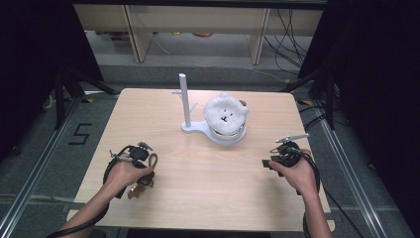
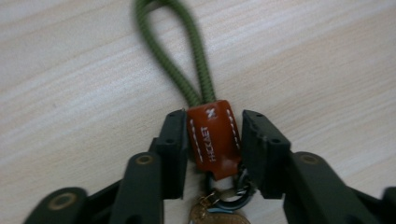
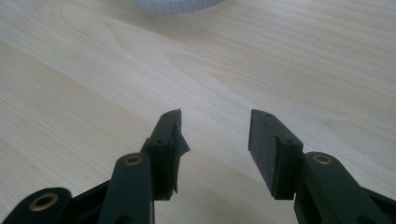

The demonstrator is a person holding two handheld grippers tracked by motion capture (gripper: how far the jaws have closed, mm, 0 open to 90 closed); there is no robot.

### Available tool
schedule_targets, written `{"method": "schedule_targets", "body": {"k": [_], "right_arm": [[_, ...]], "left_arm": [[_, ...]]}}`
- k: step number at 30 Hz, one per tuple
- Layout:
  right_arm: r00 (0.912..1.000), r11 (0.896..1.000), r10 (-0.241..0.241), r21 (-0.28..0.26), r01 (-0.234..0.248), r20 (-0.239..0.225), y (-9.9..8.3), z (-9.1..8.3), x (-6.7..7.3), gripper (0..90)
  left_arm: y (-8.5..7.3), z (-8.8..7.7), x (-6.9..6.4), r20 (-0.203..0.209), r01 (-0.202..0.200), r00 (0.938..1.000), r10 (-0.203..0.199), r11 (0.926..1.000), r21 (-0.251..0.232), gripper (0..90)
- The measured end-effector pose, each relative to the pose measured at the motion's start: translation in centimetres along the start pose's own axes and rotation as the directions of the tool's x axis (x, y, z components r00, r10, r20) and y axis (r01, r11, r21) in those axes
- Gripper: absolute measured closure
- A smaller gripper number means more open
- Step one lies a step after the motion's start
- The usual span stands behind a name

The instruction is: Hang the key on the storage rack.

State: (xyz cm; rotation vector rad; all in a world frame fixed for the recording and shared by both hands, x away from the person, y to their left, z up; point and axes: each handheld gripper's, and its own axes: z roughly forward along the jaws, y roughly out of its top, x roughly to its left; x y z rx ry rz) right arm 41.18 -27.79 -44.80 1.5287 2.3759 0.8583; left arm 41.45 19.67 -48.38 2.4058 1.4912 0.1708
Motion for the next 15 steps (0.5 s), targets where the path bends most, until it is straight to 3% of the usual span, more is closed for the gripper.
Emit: {"method": "schedule_targets", "body": {"k": [2,8,15], "right_arm": [[1.0,1.0,-0.007,-0.004,0.007,-0.001,-0.04,0.02,-0.09,55.4],[1.0,1.0,-0.004,-0.003,0.004,-0.003,-0.19,0.06,-0.16,55.4],[0.9999,1.0,0.013,0.007,-0.013,-0.009,-0.25,0.17,-0.13,55.4]], "left_arm": [[-0.17,0.04,-0.16,0.013,0.004,0.9999,-0.004,1.0,-0.008,65.9],[-0.42,-0.05,-0.11,0.008,-0.101,0.9948,0.101,0.9945,-0.029,67.2],[-0.74,-0.14,-0.12,0.018,-0.133,0.9909,0.134,0.99,-0.047,68.2]]}}
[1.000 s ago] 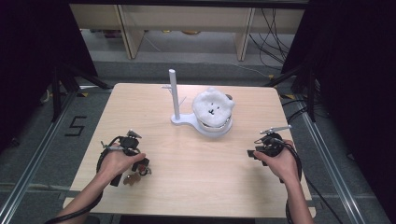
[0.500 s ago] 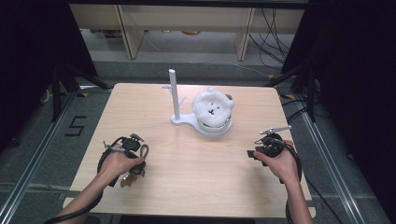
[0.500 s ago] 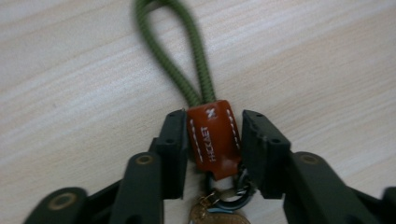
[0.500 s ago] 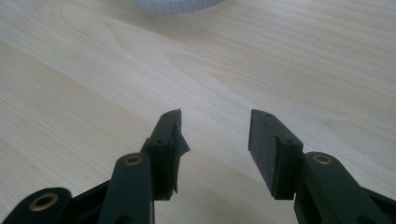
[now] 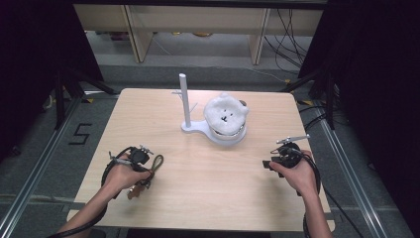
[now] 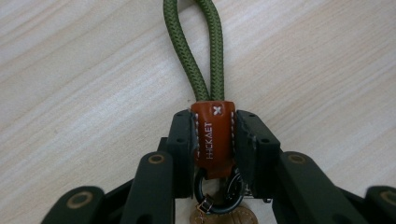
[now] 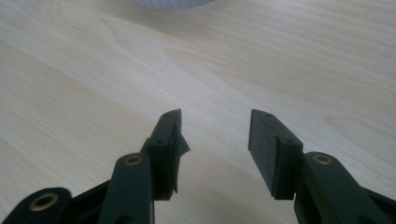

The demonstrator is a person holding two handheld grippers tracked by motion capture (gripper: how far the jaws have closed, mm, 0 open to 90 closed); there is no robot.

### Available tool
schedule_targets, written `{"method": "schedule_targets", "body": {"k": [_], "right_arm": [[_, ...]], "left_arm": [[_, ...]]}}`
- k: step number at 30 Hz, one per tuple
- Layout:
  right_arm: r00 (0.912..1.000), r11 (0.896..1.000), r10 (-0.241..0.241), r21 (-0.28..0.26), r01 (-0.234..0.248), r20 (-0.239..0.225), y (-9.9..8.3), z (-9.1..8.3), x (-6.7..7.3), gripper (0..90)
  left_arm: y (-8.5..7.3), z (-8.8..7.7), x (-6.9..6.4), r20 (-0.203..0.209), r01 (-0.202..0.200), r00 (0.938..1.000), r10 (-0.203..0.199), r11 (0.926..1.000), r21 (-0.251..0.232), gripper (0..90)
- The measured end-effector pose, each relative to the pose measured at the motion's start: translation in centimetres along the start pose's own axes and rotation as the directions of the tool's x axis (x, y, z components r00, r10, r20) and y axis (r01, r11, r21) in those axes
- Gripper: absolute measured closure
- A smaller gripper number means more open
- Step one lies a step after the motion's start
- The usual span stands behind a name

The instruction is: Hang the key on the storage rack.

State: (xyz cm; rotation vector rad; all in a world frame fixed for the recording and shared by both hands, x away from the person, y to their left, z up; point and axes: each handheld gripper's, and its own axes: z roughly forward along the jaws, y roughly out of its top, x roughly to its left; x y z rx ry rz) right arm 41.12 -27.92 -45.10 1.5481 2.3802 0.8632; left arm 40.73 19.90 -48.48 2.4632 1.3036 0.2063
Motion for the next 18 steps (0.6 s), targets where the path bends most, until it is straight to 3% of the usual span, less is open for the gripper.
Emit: {"method": "schedule_targets", "body": {"k": [10,12,15,17,18], "right_arm": [[0.9997,1.0,-0.025,-0.007,0.025,0.009,-0.08,-0.26,-0.13,55.2],[0.9998,1.0,-0.018,-0.015,0.018,0.008,-0.18,-0.17,-0.11,55.2],[0.9995,0.999,-0.031,-0.007,0.031,0.008,-0.3,-0.18,-0.16,55.2],[0.9998,1.0,-0.014,-0.01,0.015,0.011,-0.34,-0.25,-0.02,55.1],[0.9998,1.0,-0.016,-0.01,0.016,0.01,-0.38,-0.26,-0.02,55.1]], "left_arm": [[0.57,-0.2,-0.18,0.008,-0.065,0.9979,0.065,0.9962,0.058,68.3],[0.69,-0.32,-0.19,0.012,-0.097,0.9952,0.097,0.9913,0.089,68.3],[0.83,-0.55,-0.35,0.006,-0.117,0.9932,0.116,0.9884,0.097,68.4],[0.95,-0.72,-0.24,0.005,-0.146,0.9892,0.147,0.9835,0.107,68.4],[0.93,-0.75,-0.35,0.006,-0.135,0.9908,0.135,0.9852,0.105,68.4]]}}
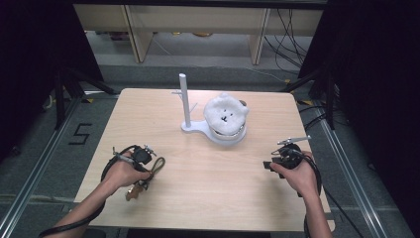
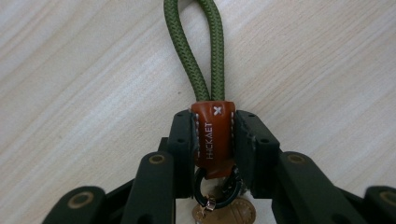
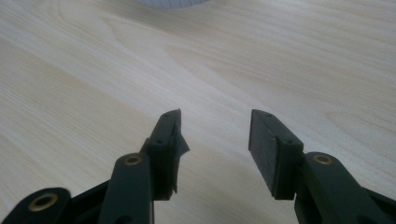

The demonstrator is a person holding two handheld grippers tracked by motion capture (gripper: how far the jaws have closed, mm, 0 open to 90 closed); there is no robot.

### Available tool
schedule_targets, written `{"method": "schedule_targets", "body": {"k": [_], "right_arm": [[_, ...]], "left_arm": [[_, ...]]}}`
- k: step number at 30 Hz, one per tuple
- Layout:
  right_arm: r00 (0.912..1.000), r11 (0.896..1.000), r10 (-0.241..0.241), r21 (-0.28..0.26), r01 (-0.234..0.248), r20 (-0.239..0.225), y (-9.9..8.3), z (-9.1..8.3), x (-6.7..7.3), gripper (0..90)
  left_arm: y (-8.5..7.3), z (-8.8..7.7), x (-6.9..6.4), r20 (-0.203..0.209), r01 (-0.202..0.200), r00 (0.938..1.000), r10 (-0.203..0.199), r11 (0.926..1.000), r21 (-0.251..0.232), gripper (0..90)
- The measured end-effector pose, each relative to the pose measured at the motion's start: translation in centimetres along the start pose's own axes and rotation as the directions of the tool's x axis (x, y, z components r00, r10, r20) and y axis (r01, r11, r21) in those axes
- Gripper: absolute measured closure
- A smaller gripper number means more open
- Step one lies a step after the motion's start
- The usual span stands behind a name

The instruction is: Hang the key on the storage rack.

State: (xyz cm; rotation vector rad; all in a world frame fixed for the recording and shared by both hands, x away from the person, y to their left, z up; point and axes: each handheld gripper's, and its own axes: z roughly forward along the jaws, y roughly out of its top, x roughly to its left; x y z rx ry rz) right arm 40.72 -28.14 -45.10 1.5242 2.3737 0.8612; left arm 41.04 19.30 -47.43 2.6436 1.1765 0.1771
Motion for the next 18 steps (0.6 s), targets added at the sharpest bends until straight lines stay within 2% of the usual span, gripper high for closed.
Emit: {"method": "schedule_targets", "body": {"k": [3,5,6,7,8,9,10,11,14,15,16,17,18], "right_arm": [[1.0,1.0,0.002,0.0,-0.002,-0.002,-0.1,0.0,0.0,55.0],[0.9996,1.0,0.028,-0.009,-0.028,0.001,-0.3,0.0,0.3,55.0],[0.9997,1.0,0.023,-0.012,-0.023,-0.003,-0.3,0.0,0.2,55.0],[0.9997,1.0,0.024,-0.001,-0.024,-0.002,-0.4,-0.1,0.2,55.0],[0.9994,0.999,0.036,-0.028,-0.036,-0.004,-0.5,0.1,0.3,54.9],[0.9993,0.999,0.037,-0.019,-0.037,-0.001,-0.6,0.0,0.3,54.9],[0.9994,0.999,0.036,-0.009,-0.036,0.0,-0.7,0.0,0.3,54.9],[0.9988,0.998,0.049,-0.031,-0.049,0.0,-0.8,0.2,0.3,54.9],[0.999,0.999,0.046,-0.029,-0.046,-0.001,-1.0,0.3,0.4,54.8],[0.999,0.999,0.045,-0.021,-0.044,0.003,-1.1,0.3,0.4,54.7],[0.9988,0.998,0.049,-0.037,-0.049,-0.002,-1.2,0.4,0.4,54.7],[0.9994,0.997,0.036,-0.074,-0.036,0.001,-1.2,0.6,0.3,54.6],[0.999,0.998,0.044,-0.055,-0.043,0.005,-1.2,0.4,0.4,54.6]], "left_arm": [[0.0,-0.2,0.0,-0.005,-0.014,0.9999,0.013,0.9999,-0.009,68.4],[0.0,-0.4,0.0,-0.006,-0.027,0.9996,0.027,0.999,-0.035,68.4],[0.0,-0.6,0.0,-0.011,-0.039,0.9992,0.038,0.9982,-0.045,68.4],[0.0,-0.7,-0.1,-0.01,-0.033,0.9994,0.033,0.9973,-0.066,68.3],[0.0,-0.9,-0.1,-0.018,-0.041,0.999,0.04,0.995,-0.091,68.4],[0.0,-1.0,-0.2,-0.02,-0.023,0.9996,0.021,0.9917,-0.126,68.3],[0.0,-1.2,-0.2,-0.023,-0.026,0.9995,0.023,0.9895,-0.142,68.3],[-0.1,-1.3,-0.2,-0.029,-0.029,0.9993,0.025,0.9864,-0.162,68.3],[-0.2,-1.7,-0.2,-0.033,-0.024,0.9993,0.017,0.9751,-0.221,68.3],[-0.2,-1.8,-0.2,-0.04,-0.018,0.9992,0.008,0.9677,-0.251,68.3],[-0.2,-2.0,-0.1,-0.035,-0.027,0.9992,0.018,0.9626,-0.269,68.4],[-0.3,-2.1,-0.1,-0.035,-0.022,0.9993,0.012,0.9538,-0.3,68.4],[-0.3,-2.2,0.0,-0.033,-0.021,0.9994,0.011,0.946,-0.323,68.3]]}}
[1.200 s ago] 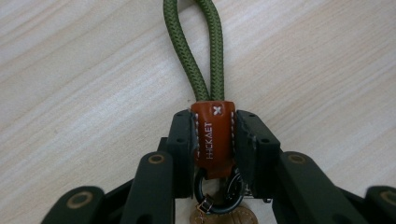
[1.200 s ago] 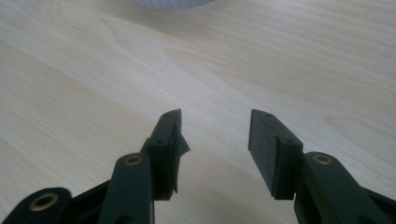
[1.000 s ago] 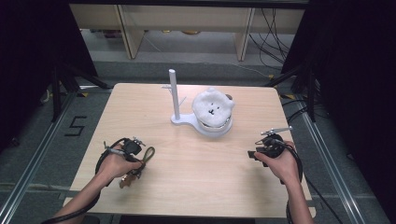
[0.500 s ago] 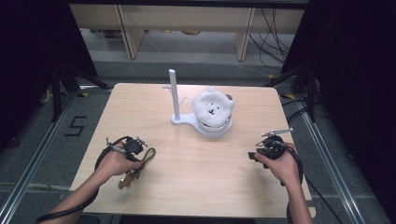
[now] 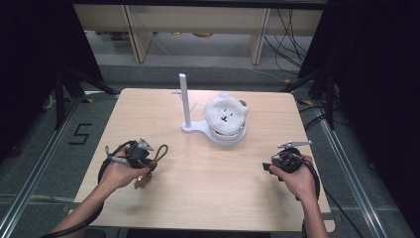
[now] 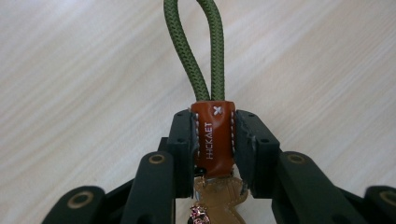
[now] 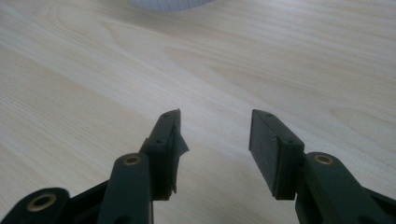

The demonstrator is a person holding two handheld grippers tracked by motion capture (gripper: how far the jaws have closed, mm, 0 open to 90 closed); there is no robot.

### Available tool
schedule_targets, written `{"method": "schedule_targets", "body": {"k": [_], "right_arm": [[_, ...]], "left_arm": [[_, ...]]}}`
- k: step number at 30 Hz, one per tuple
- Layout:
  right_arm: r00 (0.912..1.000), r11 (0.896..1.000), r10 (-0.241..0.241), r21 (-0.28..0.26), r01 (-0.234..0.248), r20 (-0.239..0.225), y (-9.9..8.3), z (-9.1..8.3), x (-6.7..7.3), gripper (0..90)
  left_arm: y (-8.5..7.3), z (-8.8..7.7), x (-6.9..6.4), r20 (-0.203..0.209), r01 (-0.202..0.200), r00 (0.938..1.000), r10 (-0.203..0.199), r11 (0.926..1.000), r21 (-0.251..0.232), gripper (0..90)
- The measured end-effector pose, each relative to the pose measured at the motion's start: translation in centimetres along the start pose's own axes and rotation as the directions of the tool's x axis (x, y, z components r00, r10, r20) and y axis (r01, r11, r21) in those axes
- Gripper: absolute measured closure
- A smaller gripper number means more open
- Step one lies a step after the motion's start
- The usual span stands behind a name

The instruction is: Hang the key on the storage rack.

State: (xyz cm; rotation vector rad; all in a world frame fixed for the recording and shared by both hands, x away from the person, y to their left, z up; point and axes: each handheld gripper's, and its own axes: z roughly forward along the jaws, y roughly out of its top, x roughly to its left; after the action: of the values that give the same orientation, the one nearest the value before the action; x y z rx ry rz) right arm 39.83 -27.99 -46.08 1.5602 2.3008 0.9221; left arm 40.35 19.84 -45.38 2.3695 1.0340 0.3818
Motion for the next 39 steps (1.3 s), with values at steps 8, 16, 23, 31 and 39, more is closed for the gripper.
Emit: {"method": "schedule_targets", "body": {"k": [8,16,23,31,39], "right_arm": [[0.9994,0.997,-0.033,-0.064,0.033,0.009,-0.1,0.1,-0.1,54.6],[1.0,0.997,0.003,-0.071,-0.003,0.008,-0.4,0.2,0.2,54.6],[0.9999,0.991,-0.015,-0.134,0.016,0.002,-0.5,0.4,0.1,54.6],[0.9996,0.983,-0.024,-0.183,0.027,0.016,-0.9,0.5,0.1,53.6],[0.9995,0.973,-0.026,-0.23,0.03,0.019,-1.4,0.9,0.1,53.1]], "left_arm": [[0.1,-1.2,0.2,-0.029,-0.014,0.9995,0.009,0.9847,-0.174,68.4],[0.4,-1.6,0.2,-0.059,-0.007,0.9982,-0.012,0.9511,-0.309,68.4],[0.7,-1.6,-0.2,-0.06,0.044,0.9952,-0.077,0.9022,-0.429,68.4],[1.2,-1.6,-0.5,-0.063,0.05,0.9933,-0.097,0.8508,-0.523,68.4],[1.6,-1.7,-0.7,-0.076,0.042,0.9917,-0.104,0.8186,-0.573,68.5]]}}
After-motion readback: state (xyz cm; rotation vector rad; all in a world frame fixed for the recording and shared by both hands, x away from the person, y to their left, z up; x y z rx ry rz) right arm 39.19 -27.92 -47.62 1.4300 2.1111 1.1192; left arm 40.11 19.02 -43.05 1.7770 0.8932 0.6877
